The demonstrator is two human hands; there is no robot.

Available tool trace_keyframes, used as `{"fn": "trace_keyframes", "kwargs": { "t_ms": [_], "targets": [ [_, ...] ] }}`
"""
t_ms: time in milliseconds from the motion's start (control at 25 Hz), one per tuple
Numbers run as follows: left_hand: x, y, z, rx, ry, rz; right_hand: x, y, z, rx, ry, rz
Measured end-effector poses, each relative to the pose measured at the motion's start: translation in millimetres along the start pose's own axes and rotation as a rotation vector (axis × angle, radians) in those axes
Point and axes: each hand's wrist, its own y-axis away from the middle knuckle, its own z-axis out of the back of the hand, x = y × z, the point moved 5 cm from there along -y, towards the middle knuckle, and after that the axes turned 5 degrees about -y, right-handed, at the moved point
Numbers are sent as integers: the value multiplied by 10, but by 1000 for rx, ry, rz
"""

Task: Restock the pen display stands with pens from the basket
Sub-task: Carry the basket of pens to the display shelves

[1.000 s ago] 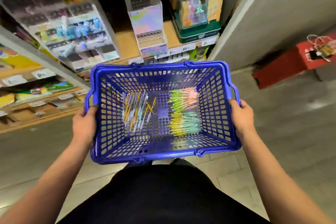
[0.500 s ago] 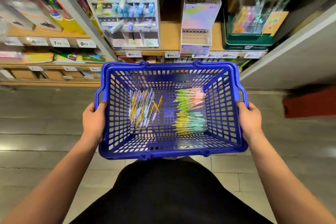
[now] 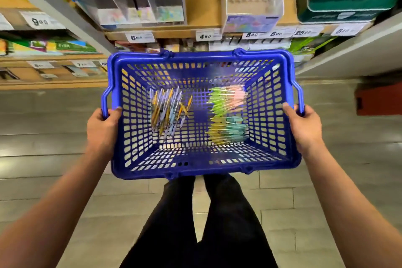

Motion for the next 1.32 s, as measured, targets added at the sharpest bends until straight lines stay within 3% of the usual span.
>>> {"fn": "trace_keyframes", "kwargs": {
  "t_ms": [320, 640, 960, 1320],
  "targets": [
    [1076, -1311, -821, 14, -258, -57, -1170, -1222, -806, 82, 125, -7],
    [2058, -2391, -1556, 71, -307, -7, -2287, -2145, -1460, 89, 154, -52],
    [2512, -3015, -2061, 17, -204, 60, -2866, -2719, -1861, 78, 115, -132],
    [2781, -3548, -2287, 2, -200, 65, -3134, -3098, -2238, 36, 165, -31]
  ]
}}
